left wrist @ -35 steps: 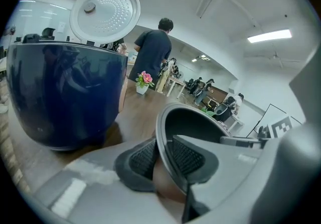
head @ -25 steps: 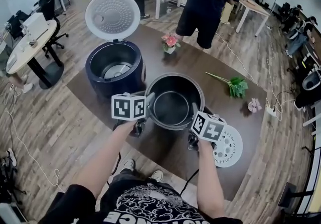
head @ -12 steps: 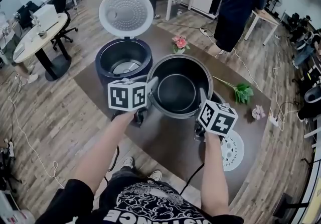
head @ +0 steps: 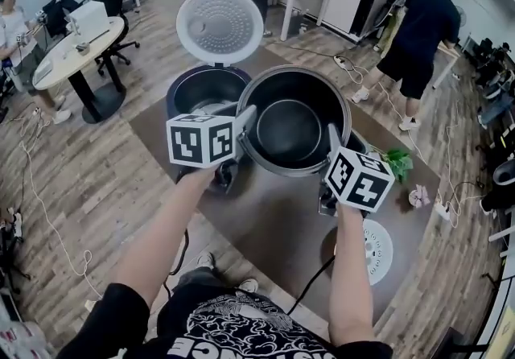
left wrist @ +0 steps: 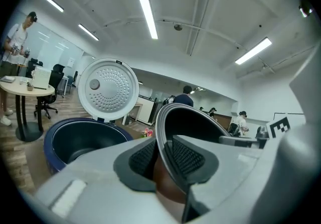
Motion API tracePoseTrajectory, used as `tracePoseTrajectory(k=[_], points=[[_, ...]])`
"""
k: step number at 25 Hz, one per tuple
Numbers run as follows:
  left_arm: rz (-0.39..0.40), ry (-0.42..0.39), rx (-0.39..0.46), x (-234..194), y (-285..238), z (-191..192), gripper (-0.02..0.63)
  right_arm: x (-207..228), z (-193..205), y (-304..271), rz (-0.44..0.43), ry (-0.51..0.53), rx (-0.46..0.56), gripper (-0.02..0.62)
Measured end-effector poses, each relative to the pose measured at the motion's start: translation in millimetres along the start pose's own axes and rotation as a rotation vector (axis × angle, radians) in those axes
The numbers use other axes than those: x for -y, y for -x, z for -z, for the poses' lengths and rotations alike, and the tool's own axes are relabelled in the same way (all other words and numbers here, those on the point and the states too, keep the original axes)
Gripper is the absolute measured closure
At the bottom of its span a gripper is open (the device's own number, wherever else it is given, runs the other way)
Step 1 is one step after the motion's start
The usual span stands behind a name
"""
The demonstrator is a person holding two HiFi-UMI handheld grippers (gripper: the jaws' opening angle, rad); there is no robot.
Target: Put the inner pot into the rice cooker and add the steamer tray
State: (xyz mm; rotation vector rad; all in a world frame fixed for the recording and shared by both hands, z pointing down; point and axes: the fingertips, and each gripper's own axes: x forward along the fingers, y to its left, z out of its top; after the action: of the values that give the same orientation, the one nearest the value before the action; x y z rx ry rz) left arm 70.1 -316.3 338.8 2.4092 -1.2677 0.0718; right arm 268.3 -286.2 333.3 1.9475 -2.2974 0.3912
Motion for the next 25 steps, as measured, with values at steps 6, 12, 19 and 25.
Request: tracePoseTrajectory(k=[6, 12, 19, 25], points=[[-0.017, -0.012, 0.056, -16, 12, -31, 0.506, -23, -26, -13, -0.027, 0.024, 0.038, 0.479], [-0.014, -0.013, 0.096, -37, 18, -54, 0.508, -47, -44, -27, -0.036, 0.055, 0.068, 0.476], [-0.024, -0.006, 0.127, -75, 30, -82, 0.509, -87, -64, -55, -0.064, 0.07, 0.09, 0.476], [-0.049, -0.003, 0.142, -110, 39, -101, 0.509, -119, -74, -81, -0.091, 0.074, 0.087, 0.476]])
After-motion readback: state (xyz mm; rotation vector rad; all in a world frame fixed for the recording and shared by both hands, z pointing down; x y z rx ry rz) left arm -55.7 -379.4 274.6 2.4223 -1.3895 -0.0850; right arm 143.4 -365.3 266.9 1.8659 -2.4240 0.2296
